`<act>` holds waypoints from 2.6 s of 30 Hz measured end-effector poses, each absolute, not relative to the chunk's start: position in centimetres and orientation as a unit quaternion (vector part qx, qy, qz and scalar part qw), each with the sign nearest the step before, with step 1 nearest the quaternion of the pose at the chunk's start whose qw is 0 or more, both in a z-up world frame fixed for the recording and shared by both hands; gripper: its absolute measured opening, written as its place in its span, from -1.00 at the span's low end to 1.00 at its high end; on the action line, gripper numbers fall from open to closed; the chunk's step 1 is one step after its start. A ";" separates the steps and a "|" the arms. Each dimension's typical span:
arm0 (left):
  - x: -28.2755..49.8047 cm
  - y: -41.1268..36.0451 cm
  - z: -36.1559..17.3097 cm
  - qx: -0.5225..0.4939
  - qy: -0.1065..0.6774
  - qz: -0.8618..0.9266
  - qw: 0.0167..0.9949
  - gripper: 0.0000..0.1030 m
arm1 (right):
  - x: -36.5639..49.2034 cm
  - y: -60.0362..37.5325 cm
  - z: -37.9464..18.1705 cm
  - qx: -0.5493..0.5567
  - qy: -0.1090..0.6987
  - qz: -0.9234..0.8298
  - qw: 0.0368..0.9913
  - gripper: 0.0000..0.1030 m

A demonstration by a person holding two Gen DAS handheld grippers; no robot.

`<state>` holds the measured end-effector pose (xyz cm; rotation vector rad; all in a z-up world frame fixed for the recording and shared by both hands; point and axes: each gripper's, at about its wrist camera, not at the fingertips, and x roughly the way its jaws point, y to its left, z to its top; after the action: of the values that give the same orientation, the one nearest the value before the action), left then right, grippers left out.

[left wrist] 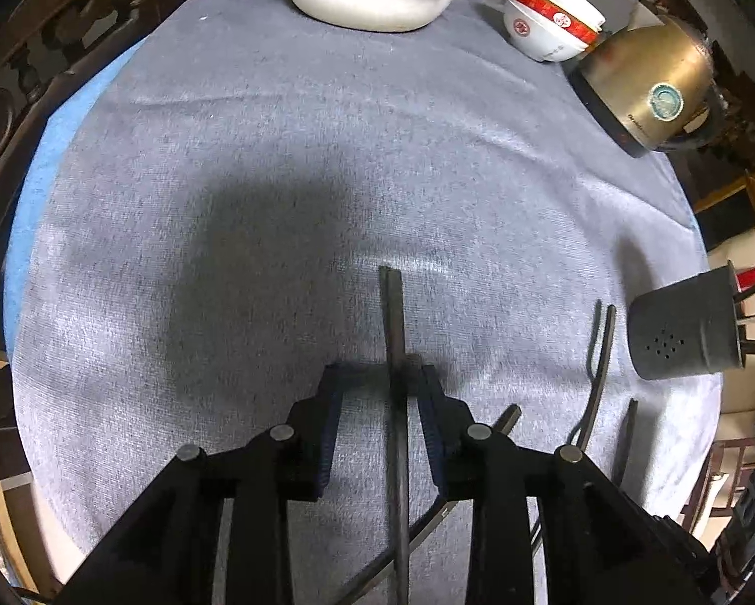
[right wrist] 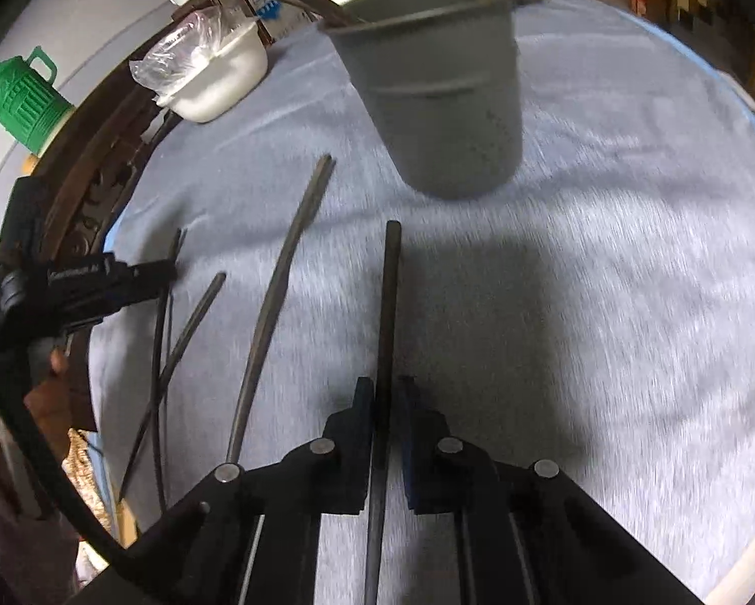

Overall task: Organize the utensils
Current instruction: 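Grasp a dark chopstick with the right tool while the left tool grasps another, then lift both chopsticks and carry them above the grey holder cup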

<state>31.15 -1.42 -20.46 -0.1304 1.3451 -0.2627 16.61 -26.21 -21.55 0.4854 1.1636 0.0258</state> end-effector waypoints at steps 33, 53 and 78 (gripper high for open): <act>30.5 -0.5 -21.3 -0.067 0.648 -0.128 0.748 -0.60 | 19.8 -28.2 -21.4 0.217 0.577 -0.023 0.787 -0.81; 29.3 -1.5 -18.1 -0.051 0.583 -0.118 0.802 -0.88 | 18.8 -27.6 -18.5 0.185 0.526 -0.002 0.830 -0.86; 18.8 -4.8 -2.8 -0.004 0.393 -0.198 0.898 -0.88 | 12.1 -27.5 -5.1 0.197 0.324 0.050 0.924 -0.86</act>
<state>18.80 -4.83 -2.84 -0.0089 0.8137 -0.4103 12.08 -27.46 -5.09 0.4039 0.6641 0.1030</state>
